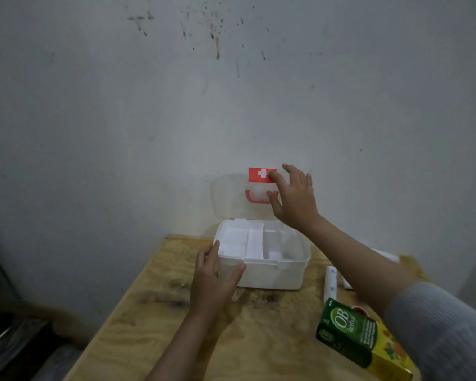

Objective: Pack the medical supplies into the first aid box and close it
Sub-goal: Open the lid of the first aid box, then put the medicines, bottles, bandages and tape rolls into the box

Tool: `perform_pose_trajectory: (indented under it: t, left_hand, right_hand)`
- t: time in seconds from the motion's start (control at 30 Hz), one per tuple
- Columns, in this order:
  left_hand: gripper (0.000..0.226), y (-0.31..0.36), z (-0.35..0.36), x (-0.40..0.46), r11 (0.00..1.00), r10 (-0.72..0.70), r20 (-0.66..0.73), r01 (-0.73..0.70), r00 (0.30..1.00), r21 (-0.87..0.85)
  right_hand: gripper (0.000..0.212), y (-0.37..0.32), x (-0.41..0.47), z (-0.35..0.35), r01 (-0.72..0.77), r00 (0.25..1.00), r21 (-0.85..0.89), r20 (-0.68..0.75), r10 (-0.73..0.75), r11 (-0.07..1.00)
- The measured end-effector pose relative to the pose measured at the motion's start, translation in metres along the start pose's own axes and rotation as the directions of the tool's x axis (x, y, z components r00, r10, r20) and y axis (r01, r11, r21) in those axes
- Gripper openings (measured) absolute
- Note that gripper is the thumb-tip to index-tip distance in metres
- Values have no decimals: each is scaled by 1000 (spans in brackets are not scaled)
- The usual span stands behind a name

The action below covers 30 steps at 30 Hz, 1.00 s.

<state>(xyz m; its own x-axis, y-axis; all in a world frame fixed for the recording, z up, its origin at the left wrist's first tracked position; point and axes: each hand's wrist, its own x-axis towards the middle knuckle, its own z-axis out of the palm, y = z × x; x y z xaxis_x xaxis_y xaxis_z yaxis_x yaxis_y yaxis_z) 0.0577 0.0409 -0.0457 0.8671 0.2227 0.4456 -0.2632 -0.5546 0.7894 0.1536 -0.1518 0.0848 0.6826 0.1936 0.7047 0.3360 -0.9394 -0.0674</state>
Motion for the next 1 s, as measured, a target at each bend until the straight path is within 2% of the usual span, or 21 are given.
perform_pose_trajectory:
  t: [0.1, 0.23, 0.33, 0.43, 0.53, 0.6, 0.67, 0.8, 0.9, 1.0]
  left_hand:
    - [80, 3, 0, 0, 1000, -12, -16, 12, 1000, -2]
    - [77, 10, 0, 1, 999, -42, -44, 42, 998, -6]
    - [69, 14, 1, 2, 998, -60, -62, 60, 996, 12]
    - [65, 17, 1, 4, 996, -89, -59, 91, 994, 21]
    - [66, 21, 0, 11, 987, -159, -47, 159, 986, 7]
    - [69, 26, -1, 16, 984, -175, -20, 176, 984, 14]
    - [74, 29, -1, 21, 986, -154, 9, 154, 988, 59]
    - [86, 34, 2, 26, 970, -109, 75, 90, 991, 226]
    - [91, 34, 7, 28, 922, -82, 159, 15, 984, 386]
    - [92, 32, 10, 25, 882, -125, 218, 8, 968, 470]
  right_hand:
    - [49, 0, 8, 0, -82, 994, 7, 66, 82, 997]
    - [57, 1, 12, -6, -118, 980, 21, 165, 113, 993]
    - [60, 5, -5, -25, -132, 980, 93, 160, 116, 987]
    - [50, 11, -49, -62, -178, 958, 227, 262, 116, 957]
    - [33, 25, -110, -104, -266, 888, 209, 432, 155, 941]
    - [26, 34, -149, -129, -352, 841, 178, 491, 227, 919]
    - [25, 42, -183, -145, -404, 802, 120, 523, 288, 907]
    - [40, 52, -230, -154, -434, 730, 15, 592, 341, 901]
    - [49, 51, -248, -146, -428, 709, -23, 612, 351, 903]
    - [47, 52, -258, -137, -486, 727, 42, 575, 376, 873]
